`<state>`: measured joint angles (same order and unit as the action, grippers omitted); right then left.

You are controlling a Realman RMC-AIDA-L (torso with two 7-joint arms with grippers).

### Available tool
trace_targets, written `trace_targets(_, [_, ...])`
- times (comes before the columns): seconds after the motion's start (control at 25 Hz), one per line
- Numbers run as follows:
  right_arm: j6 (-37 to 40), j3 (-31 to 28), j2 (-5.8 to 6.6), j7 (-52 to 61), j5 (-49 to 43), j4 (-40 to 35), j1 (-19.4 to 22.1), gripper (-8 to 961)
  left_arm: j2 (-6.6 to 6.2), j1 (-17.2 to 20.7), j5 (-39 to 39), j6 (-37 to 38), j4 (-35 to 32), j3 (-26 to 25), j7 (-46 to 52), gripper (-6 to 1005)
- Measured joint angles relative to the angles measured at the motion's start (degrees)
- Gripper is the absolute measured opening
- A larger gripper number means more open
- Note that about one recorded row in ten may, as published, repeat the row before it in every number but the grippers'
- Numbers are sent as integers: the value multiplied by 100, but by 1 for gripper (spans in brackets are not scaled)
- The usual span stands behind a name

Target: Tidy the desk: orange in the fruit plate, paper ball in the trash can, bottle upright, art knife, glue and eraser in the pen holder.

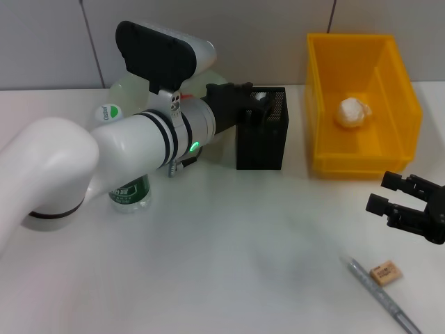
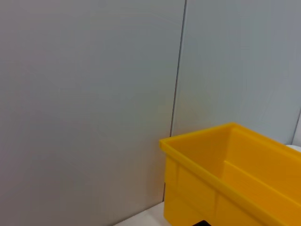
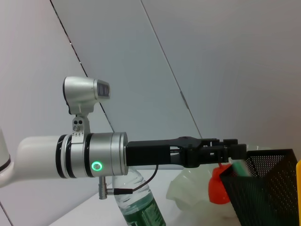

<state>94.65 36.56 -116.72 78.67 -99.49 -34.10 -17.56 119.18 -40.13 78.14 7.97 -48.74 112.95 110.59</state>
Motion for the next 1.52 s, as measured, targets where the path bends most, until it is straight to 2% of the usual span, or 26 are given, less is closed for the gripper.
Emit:
trace_targets(0.08, [0, 0, -5, -1, 0, 0, -6, 836, 0, -2, 0, -5, 8, -1, 12, 191])
trace_targets(0.24, [0, 0, -8, -1, 0, 0, -12, 835, 0, 2, 0, -4, 2, -1, 13, 349])
trace_targets(0.36, [0, 0, -9, -1, 0, 0, -12, 835, 0, 75, 1, 45, -95, -2, -20, 573])
trace_targets(0.48, [0, 0, -9, -1, 0, 0, -11, 835, -11, 269, 27, 229, -345, -18, -92, 588])
trace_targets(0.64, [3, 0, -9, -1, 0, 0, -20, 835, -44, 960, 21, 1055, -1108, -366, -682, 607])
trace_targets(0.8, [10, 0, -4, -1, 0, -1, -35, 835, -45, 1768, 10, 2282, -1930, -967, -1283, 627])
trace_targets(0.92, [29, 1, -2, 1, 0, -13, -54, 835, -48, 2304, -164, 3401, -2416, -1445, -1710, 642])
trace_targets(1.0, [42, 7, -1, 14, 0, -26, -75, 835, -58, 2504, -391, 4282, -2463, -1826, -2031, 652])
trace_targets(1.12, [64, 15, 8, 82, -26, -64, -112, 835, -61, 2627, -590, 5390, -2196, -2373, -2365, 667])
trace_targets(1.32, [176, 17, -3, 626, -241, -595, -174, 835, -97, 2636, -540, 7125, -1196, -3279, -3038, 691])
trace_targets(1.44, [252, 22, -83, 1381, -693, -1335, -287, 835, -153, 2574, -210, 8095, -426, -3976, -3518, 702])
trace_targets(1.48, [278, 56, -156, 2045, -1166, -1989, -402, 835, -207, 2560, 90, 8589, -128, -4318, -3754, 702])
trace_targets(1.52, [278, 56, -156, 2045, -1166, -1989, -402, 835, -207, 2560, 90, 8589, -128, -4318, -3754, 703])
